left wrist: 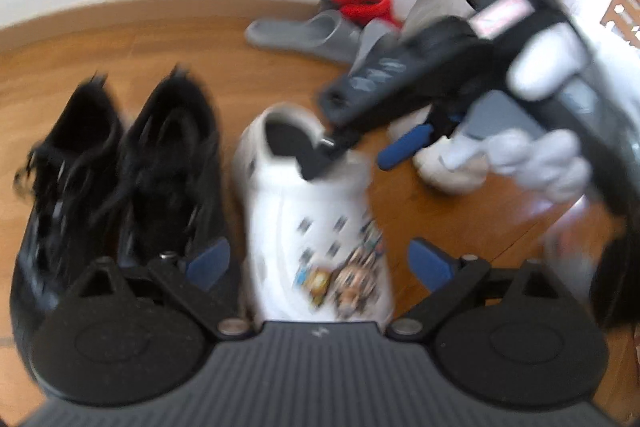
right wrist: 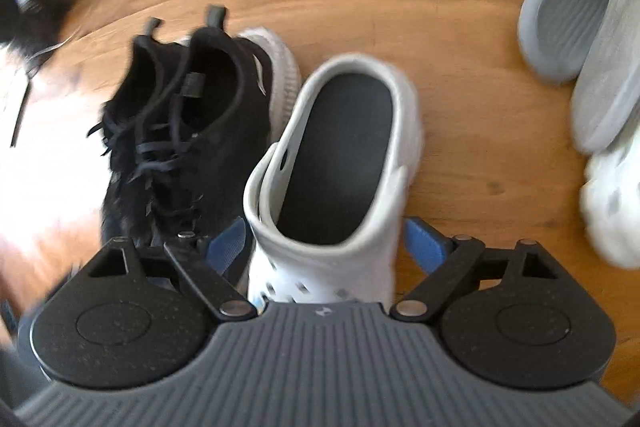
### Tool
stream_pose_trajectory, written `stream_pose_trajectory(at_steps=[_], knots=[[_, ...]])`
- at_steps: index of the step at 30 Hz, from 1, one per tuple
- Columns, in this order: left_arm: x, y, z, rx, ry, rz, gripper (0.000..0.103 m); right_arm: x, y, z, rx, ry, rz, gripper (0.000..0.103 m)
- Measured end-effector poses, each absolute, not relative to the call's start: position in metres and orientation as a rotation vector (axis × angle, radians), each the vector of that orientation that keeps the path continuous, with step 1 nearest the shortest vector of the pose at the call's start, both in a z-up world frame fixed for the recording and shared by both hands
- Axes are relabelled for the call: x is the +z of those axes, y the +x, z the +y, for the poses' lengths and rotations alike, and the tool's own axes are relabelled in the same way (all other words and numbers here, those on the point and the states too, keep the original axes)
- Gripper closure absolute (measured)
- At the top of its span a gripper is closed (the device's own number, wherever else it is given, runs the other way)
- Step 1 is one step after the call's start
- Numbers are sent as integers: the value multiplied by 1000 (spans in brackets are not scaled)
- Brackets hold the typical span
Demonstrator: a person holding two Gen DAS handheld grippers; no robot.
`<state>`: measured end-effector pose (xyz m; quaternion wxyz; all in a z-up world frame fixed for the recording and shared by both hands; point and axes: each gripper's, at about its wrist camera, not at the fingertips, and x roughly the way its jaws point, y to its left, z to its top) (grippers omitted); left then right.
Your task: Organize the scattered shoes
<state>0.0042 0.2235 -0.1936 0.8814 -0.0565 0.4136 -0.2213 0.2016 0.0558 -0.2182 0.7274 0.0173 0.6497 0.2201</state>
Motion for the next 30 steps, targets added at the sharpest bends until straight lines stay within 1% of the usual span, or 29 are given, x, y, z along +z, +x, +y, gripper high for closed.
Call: stream_pose_trajectory(at_steps=[2,5,8,10,11,13,17,20,22,24,25,26,27,28,30], knots=[[-182,10,214,-493,-93,832,6,-183,195,22,545,-92,1433,14],[-163,20,187,-536,1,798,6,-158,192,-31,539,-158,1444,11],[-155,37,150,-568,71,820,6,-147,189,-88,485,-125,1443,6],[-153,55,113,-621,86,879,6,-153,191,-140,405,-29,1447,6],[-158,62,106,-635,88,892,6,-162,191,-170,358,49,1451,5],[-169,84,61,-711,103,957,6,-177,189,-200,319,129,1450,5],[-201,121,-7,-692,168,958,6,-220,184,-270,191,305,1414,5],[-232,158,-53,-591,138,991,6,-235,182,-302,143,421,1346,5],[-255,175,-76,-512,137,1035,7,-234,185,-311,160,440,1293,5],[-269,182,-83,-449,127,1043,8,-230,193,-317,195,422,1226,5],[-279,186,-87,-418,134,1054,15,-227,202,-320,224,407,1195,5],[-283,188,-87,-419,120,1065,17,-223,214,-321,248,399,1164,5],[-289,188,-83,-427,73,1068,17,-219,225,-320,269,403,1136,5],[-291,183,-80,-418,63,1051,20,-216,237,-319,290,410,1109,5],[-290,168,-78,-394,75,1041,21,-209,250,-315,333,414,1075,5]])
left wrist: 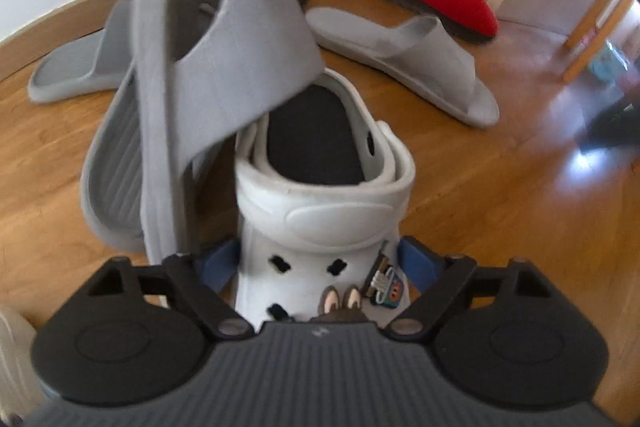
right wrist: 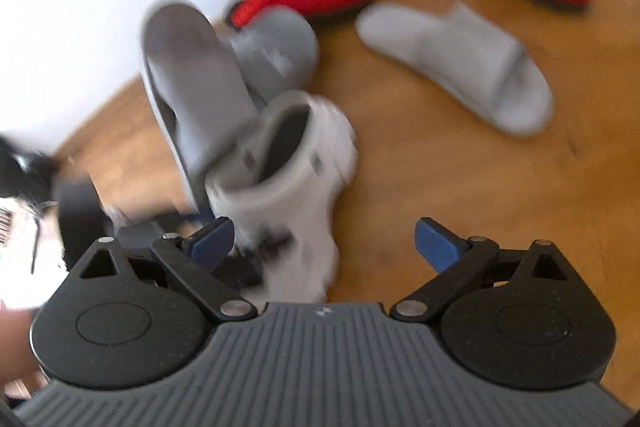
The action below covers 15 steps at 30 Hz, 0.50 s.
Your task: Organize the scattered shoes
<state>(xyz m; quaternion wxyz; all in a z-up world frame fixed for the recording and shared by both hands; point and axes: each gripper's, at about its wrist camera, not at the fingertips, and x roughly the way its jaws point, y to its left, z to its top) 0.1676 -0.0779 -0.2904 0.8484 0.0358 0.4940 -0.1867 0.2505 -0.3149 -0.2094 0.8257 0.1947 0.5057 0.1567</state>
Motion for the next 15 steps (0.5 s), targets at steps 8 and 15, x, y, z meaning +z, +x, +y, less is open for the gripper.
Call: stream_pose_trajectory(at_steps=[8,15], knots=[[-290,89,-47,-336,60,1142,21,-193,269,-259,530,353,999,3],[-288,40,-12,-233,12,1164,21,-215,279,-175,671,151,1073,5]])
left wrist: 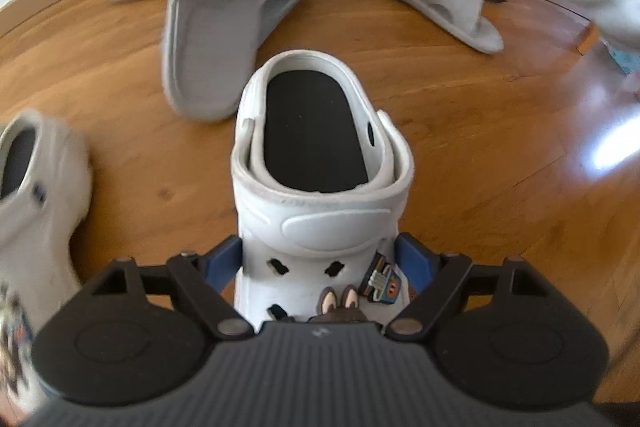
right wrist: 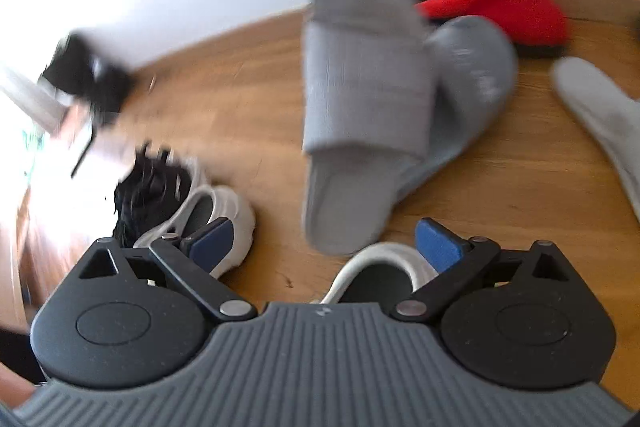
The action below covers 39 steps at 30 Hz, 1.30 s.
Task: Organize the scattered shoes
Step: 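Lower the second white clog next to the first with the right tool, then grasp a light grey slide with the left tool while the right tool grasps another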
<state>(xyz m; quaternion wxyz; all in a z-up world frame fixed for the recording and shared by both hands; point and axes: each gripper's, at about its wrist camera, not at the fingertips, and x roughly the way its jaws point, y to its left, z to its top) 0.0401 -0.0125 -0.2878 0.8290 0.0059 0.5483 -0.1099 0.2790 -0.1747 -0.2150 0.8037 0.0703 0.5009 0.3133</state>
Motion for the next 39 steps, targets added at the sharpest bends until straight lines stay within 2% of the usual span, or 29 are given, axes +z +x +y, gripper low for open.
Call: stream_pose_trajectory(at_steps=[3,8,13,17,20,22,23,24,26,30,32,35,38,39], knots=[[-284,29,5,-182,27,1148,22,-210,279,-175,651,191,1071,4],[-273,30,32,-155,14,1167,23,-239,247,-185,636,285,1212,2],[-222,20,49,-216,102,1126,21,-272,213,-164,622,314,1362,1],[-183,6,77,-204,130,1254,21,-293,198,-139,567,338,1477,1],[-148,3,97,-99,160,1400,21,-302,194,-127,554,427,1493,1],[-101,-1,120,19,166,1431,21,-300,192,-118,558,414,1477,1],[-88,0,123,55,153,1421,21,-299,192,-113,545,387,1466,6],[-63,0,130,111,108,1381,19,-298,192,-108,530,356,1454,32],[-24,-2,137,183,-2,1254,12,-305,195,-100,509,358,1449,49],[10,6,145,281,-141,1162,12,-326,207,-100,451,467,1452,56],[18,17,141,270,-206,1126,12,-331,210,-97,445,482,1447,56],[17,31,127,254,-157,1128,12,-320,213,-100,512,421,1428,53],[15,33,129,196,-207,1171,12,-291,223,-117,597,336,1308,14],[15,35,128,178,-231,1188,12,-278,228,-125,622,306,1248,11]])
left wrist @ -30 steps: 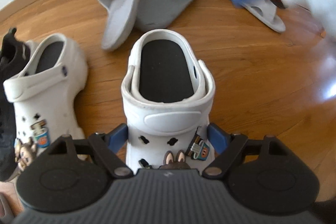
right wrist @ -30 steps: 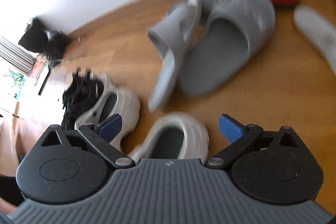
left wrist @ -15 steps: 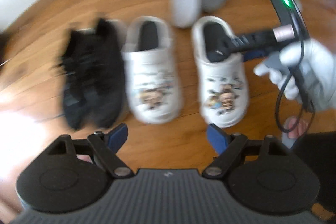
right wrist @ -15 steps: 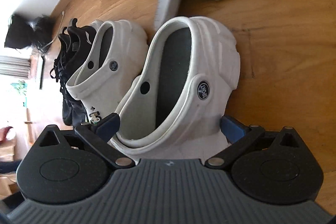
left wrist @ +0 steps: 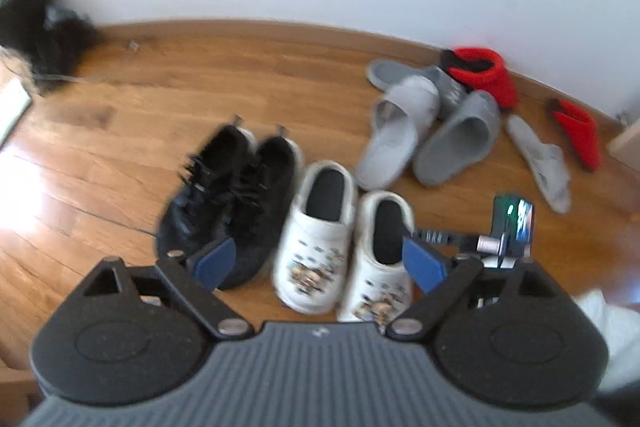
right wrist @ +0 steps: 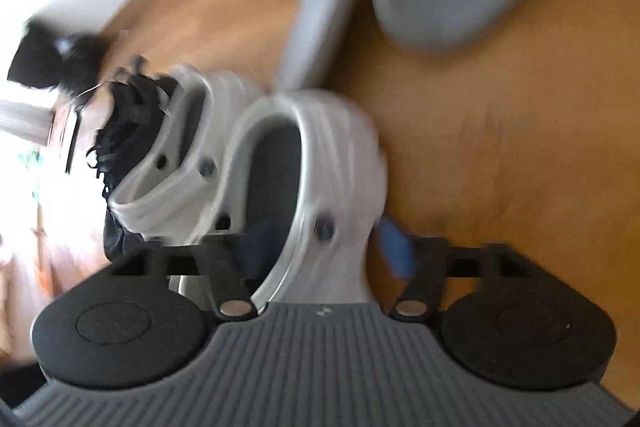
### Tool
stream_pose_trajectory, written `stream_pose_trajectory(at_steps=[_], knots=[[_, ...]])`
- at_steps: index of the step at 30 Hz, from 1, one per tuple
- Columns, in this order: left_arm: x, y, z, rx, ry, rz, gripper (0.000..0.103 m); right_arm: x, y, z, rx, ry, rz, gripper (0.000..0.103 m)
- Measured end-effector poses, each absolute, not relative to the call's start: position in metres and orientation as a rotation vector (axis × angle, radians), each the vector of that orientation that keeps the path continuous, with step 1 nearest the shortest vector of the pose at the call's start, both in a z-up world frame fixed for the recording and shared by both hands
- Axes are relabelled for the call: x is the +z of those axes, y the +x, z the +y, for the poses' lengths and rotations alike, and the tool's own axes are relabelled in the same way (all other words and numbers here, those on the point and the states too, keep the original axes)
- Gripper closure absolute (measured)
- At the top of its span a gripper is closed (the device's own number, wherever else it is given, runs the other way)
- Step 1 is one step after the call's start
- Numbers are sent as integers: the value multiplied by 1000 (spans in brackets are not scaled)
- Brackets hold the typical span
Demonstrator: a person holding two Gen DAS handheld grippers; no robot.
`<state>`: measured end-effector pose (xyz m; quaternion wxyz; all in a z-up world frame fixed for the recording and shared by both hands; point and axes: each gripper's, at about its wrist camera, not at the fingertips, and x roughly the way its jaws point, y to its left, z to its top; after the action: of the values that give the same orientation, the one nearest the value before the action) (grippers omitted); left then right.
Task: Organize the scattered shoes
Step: 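Grasp a light grey slide with the left tool while the right tool grasps another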
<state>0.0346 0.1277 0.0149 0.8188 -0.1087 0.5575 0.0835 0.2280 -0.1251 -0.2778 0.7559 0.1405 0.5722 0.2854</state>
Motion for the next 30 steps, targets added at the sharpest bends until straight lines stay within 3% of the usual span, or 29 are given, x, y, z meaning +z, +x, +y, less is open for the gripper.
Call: stream_pose_trajectory(at_steps=[4,9,10,11,13,17,19,21,23,30], knots=[[0,39,125,152,-234,1219,12,-245,278,-144,520,3,980,11],[-13,44,124,142,-245,1253,12,-278,343,-159,342,-304,846,16],[-15,45,124,142,-247,1258,12,-286,350,-159,328,-338,838,22],[-14,46,123,145,-245,1257,12,-293,356,-159,318,-374,829,45],[-19,49,121,144,-233,1241,11,-302,362,-161,283,-426,800,75],[-34,61,116,120,-174,1188,9,-298,359,-177,193,-416,734,81],[-59,96,111,103,-187,1181,9,-294,356,-184,167,-397,735,74],[-78,129,107,86,-267,1153,9,-286,350,-203,217,-352,778,32],[-114,183,111,54,-459,1110,9,-273,332,-230,302,-272,812,13],[-230,299,117,192,-804,1106,11,-258,257,-285,394,-250,894,10]])
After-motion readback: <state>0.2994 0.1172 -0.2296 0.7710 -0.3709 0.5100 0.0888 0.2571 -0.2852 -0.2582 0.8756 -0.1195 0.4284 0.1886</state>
